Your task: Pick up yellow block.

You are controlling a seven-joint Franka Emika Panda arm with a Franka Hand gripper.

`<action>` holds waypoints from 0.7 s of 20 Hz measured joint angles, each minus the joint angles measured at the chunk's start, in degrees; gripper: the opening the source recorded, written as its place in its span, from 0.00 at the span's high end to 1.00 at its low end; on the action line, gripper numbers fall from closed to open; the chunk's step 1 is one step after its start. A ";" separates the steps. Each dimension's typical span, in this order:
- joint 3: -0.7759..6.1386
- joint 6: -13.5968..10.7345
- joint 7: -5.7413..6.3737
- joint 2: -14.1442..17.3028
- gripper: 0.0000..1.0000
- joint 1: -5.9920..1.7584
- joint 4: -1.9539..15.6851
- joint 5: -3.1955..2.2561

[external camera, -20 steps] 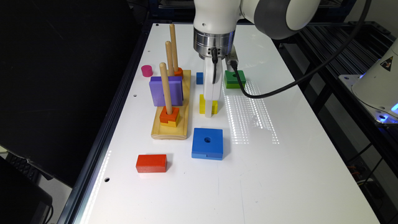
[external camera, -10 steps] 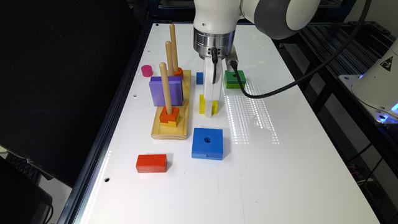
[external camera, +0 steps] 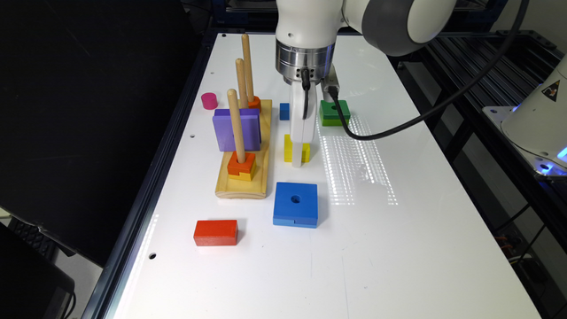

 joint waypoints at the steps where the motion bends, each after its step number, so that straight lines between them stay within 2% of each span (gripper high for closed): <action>1: 0.00 0.00 0.00 0.00 1.00 0.00 0.00 0.00; 11: 0.19 0.00 0.00 -0.48 1.00 -0.10 0.00 0.02; 14: 0.52 -0.28 0.00 -1.20 1.00 -0.21 -0.07 0.25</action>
